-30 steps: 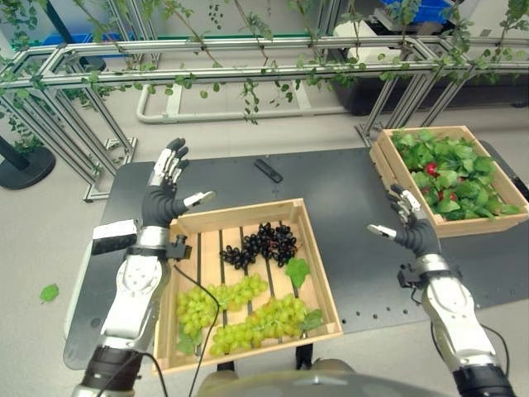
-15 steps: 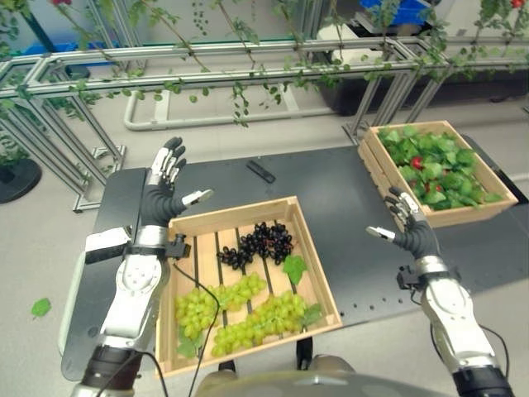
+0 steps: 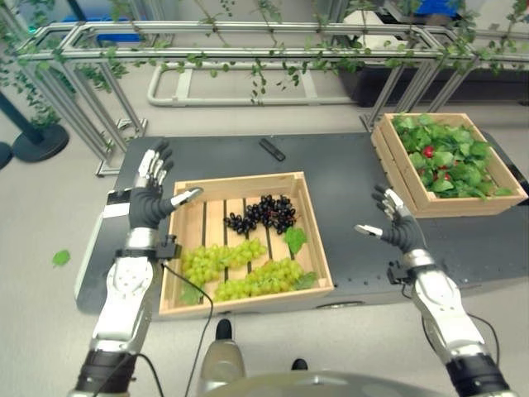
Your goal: Pick up the fruits from the basket on one side to the basket on the other side
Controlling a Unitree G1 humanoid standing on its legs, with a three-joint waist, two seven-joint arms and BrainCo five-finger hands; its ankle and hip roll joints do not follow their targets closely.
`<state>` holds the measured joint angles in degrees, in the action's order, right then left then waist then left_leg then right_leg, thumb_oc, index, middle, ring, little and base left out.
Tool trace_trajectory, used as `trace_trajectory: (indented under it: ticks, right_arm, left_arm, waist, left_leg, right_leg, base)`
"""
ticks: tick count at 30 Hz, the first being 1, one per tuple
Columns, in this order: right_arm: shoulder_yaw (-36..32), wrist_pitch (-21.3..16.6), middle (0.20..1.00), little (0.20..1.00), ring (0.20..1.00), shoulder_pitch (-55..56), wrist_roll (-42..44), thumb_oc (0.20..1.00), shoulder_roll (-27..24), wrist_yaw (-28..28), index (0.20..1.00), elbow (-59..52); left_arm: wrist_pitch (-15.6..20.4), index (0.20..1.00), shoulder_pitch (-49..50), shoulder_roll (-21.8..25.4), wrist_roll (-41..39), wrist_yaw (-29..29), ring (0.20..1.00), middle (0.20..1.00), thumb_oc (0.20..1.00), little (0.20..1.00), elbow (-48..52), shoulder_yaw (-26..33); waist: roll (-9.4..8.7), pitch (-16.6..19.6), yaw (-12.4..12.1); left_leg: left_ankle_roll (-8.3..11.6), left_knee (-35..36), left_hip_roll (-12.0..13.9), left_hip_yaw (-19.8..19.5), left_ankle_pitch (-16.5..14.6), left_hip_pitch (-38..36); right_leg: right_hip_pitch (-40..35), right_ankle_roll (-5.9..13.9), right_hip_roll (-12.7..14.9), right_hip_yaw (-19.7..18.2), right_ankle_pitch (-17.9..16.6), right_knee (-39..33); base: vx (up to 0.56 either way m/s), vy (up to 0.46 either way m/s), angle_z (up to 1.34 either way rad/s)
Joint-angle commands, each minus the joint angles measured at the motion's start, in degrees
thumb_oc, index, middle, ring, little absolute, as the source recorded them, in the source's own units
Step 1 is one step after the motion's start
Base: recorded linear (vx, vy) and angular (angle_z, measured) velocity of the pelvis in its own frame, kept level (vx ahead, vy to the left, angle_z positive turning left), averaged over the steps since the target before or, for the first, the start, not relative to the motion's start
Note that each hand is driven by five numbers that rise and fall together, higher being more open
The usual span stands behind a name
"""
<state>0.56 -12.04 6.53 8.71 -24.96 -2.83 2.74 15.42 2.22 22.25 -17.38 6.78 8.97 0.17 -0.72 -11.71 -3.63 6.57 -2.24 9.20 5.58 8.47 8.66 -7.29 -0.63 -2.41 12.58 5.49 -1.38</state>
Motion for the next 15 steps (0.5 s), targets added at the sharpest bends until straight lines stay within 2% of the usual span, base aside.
trace_trajectory:
  ticks: [1,2,3,4,5,6,7,8,9,10,12,15]
  right_arm:
    - [-2.5,-2.7,1.000,1.000,1.000,-2.7,1.9,1.000,-2.2,-0.9,1.000,-2.5]
    - [-2.5,-2.7,1.000,1.000,1.000,-2.7,2.0,1.000,-2.2,-0.9,1.000,-2.5]
    - [-2.1,-2.3,1.000,1.000,1.000,-2.5,1.9,1.000,-2.8,-0.2,1.000,-2.8]
    - [-2.3,-2.3,1.000,1.000,1.000,-2.4,2.2,1.000,-2.7,0.1,1.000,-3.1]
    - [-2.5,-2.3,1.000,1.000,1.000,-2.1,2.2,1.000,-2.4,0.3,1.000,-3.1]
    - [-2.5,-2.3,1.000,1.000,1.000,-2.1,2.2,1.000,-2.4,0.4,1.000,-3.2]
    - [-2.9,-2.2,1.000,1.000,1.000,-1.5,2.4,1.000,-1.6,0.3,1.000,-2.7]
    - [-3.3,-2.2,1.000,1.000,1.000,-1.6,2.4,1.000,-1.0,0.0,1.000,-2.5]
    - [-3.5,-2.5,1.000,1.000,1.000,-1.5,2.3,1.000,-0.8,-0.5,1.000,-2.1]
    - [-3.7,-2.5,1.000,1.000,1.000,-1.4,2.3,1.000,-0.8,-0.8,1.000,-2.1]
    - [-4.1,-2.6,1.000,1.000,1.000,-1.4,2.3,1.000,-0.5,-0.7,1.000,-2.7]
    - [-3.6,-2.2,1.000,1.000,1.000,-1.8,1.7,1.000,-0.2,-0.8,1.000,-2.1]
  left_arm:
    - [2.7,1.000,-2.9,2.7,0.3,0.6,1.000,1.000,1.000,1.000,2.0,1.4]
    - [2.7,1.000,-2.9,2.7,0.3,0.6,1.000,1.000,1.000,1.000,2.0,1.4]
    - [2.9,1.000,-2.7,2.6,0.7,0.1,1.000,1.000,1.000,1.000,2.0,1.8]
    - [2.8,1.000,-2.8,2.3,0.5,-0.1,1.000,1.000,1.000,1.000,2.2,1.8]
    - [2.8,1.000,-2.7,2.2,0.4,-0.2,1.000,1.000,1.000,1.000,2.2,1.8]
    - [2.7,1.000,-2.7,2.2,0.4,-0.3,1.000,1.000,1.000,1.000,2.2,1.8]
    - [2.7,1.000,-2.3,2.4,1.0,-0.4,1.000,1.000,1.000,1.000,2.5,1.6]
    - [2.7,1.000,-2.4,2.4,1.0,-0.4,1.000,1.000,1.000,1.000,2.5,1.3]
    - [2.6,1.000,-3.1,2.4,0.9,-0.2,1.000,1.000,1.000,1.000,2.4,0.7]
    - [2.6,1.000,-3.8,2.6,1.1,0.1,1.000,1.000,1.000,1.000,2.4,0.3]
    - [2.5,1.000,-4.6,2.9,1.5,0.3,1.000,1.000,1.000,1.000,2.1,-0.2]
    - [2.2,1.000,-4.6,2.9,1.3,0.3,1.000,1.000,1.000,1.000,1.9,-1.0]
  waist:
    - [-1.59,-0.2,1.5]
    - [-1.50,-0.3,1.6]
    - [-2.57,-0.2,1.8]
    - [-2.99,0.1,2.2]
    - [-2.76,0.6,2.5]
    - [-2.79,0.7,2.5]
    - [-1.92,2.4,3.4]
    - [-1.52,3.4,4.1]
    - [-1.30,3.7,4.5]
    - [-1.34,3.6,4.5]
    - [-1.25,4.1,5.2]
    - [-1.38,4.5,5.6]
  left_leg:
    - [0.53,-5.4,0.7,3.6,-0.4,3.4]
    - [0.46,-5.9,0.8,3.4,-0.6,3.8]
    - [-0.87,-14.8,-1.9,0.1,-6.9,3.2]
    - [-0.95,-20.3,-3.1,0.2,-8.8,2.6]
    - [-1.23,-20.1,-3.0,0.6,-10.6,0.9]
    - [-1.30,-19.9,-3.0,0.7,-10.3,1.0]
    - [-1.77,-13.4,-3.5,0.9,-12.5,-5.0]
    - [-1.88,-9.9,-3.2,1.3,-13.6,-6.8]
    - [-1.48,-6.2,-3.0,1.0,-11.9,-7.4]
    - [-1.17,-5.5,-2.8,0.5,-11.3,-6.8]
    - [-1.57,-3.3,-3.1,0.4,-11.6,-7.6]
    - [-2.72,-1.6,-4.4,0.1,-12.2,-9.0]
  right_leg:
    - [-0.5,3.25,3.9,-0.4,4.0,0.9]
    - [-0.4,3.27,3.8,-0.3,3.9,0.9]
    - [0.8,2.67,4.9,0.1,3.1,1.2]
    - [1.4,2.36,5.3,0.8,2.4,1.1]
    - [1.7,2.31,5.2,1.3,2.8,1.3]
    - [1.9,2.31,5.3,1.4,2.6,1.3]
    - [2.5,3.02,4.9,2.2,2.7,1.8]
    - [3.0,3.51,5.0,2.9,2.6,2.2]
    - [3.5,3.80,5.3,3.7,2.8,3.0]
    - [3.8,3.88,5.9,4.1,2.7,3.5]
    - [4.3,4.25,6.8,5.5,2.4,5.3]
    - [4.9,5.08,8.1,5.4,1.7,6.5]
  base:
    - [-0.21,-0.098,0.80]
    - [-0.29,-0.118,0.33]
    - [-0.26,-0.093,-0.04]
    - [-0.28,-0.094,-0.11]
    - [-0.11,-0.030,0.17]
    - [-0.01,0.072,0.40]
    - [0.03,0.114,0.44]
    - [0.03,0.158,0.46]
    - [-0.03,0.144,0.36]
    - [-0.05,0.098,0.43]
    - [-0.01,0.144,0.48]
    - [-0.01,0.172,0.39]
